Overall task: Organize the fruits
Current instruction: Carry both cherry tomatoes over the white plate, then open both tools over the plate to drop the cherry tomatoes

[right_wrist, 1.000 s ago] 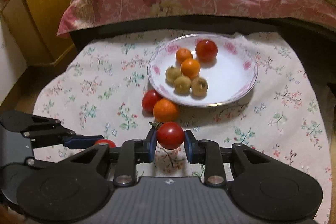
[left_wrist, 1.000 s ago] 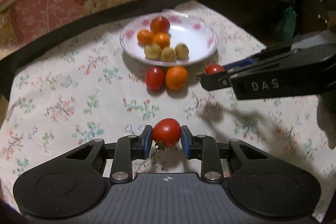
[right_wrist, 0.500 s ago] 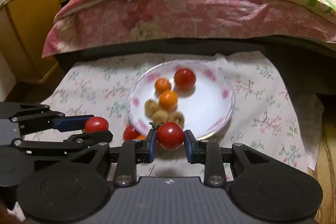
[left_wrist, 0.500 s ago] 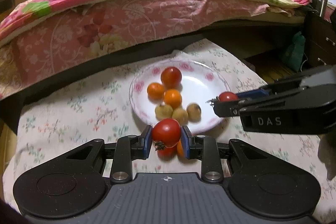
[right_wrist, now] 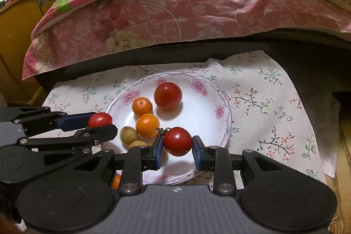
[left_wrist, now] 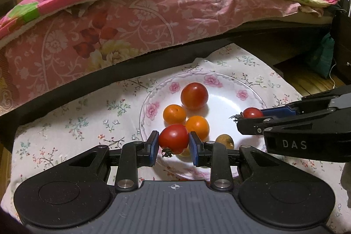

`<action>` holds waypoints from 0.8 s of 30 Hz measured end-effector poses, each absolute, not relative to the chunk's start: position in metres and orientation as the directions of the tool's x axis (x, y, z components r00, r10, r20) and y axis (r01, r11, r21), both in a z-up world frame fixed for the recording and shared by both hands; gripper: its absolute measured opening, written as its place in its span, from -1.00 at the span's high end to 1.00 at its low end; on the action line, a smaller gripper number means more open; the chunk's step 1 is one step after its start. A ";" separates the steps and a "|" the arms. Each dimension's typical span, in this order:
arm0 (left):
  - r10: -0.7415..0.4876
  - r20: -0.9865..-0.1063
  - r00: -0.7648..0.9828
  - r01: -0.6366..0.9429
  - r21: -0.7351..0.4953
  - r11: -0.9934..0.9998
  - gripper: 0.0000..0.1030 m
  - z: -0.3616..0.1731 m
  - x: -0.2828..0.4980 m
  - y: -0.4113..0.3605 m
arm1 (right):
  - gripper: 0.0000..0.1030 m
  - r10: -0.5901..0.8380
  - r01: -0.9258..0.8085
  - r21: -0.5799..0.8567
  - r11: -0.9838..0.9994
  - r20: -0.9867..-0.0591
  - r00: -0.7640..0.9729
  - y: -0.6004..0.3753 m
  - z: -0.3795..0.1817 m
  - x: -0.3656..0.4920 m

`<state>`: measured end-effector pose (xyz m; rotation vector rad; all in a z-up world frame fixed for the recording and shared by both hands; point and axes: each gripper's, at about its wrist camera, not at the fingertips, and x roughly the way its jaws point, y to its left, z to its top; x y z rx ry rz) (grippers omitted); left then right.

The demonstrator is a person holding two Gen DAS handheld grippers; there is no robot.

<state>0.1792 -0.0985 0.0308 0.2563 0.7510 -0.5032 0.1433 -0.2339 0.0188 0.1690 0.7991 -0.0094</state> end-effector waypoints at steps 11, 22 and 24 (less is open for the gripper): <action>-0.334 -0.704 0.627 0.510 0.047 0.859 0.21 0.025 0.193 -0.102 | 0.45 0.058 0.090 0.165 0.982 -0.720 0.692 -0.239 0.009 0.155; -0.337 -0.698 0.632 0.505 0.041 0.862 0.20 0.031 0.191 -0.097 | 0.27 0.074 0.087 0.192 0.977 -0.699 0.712 -0.241 0.014 0.152; -0.334 -0.697 0.634 0.502 0.043 0.864 0.20 0.033 0.190 -0.095 | 0.27 0.069 0.089 0.187 0.978 -0.697 0.714 -0.241 0.015 0.151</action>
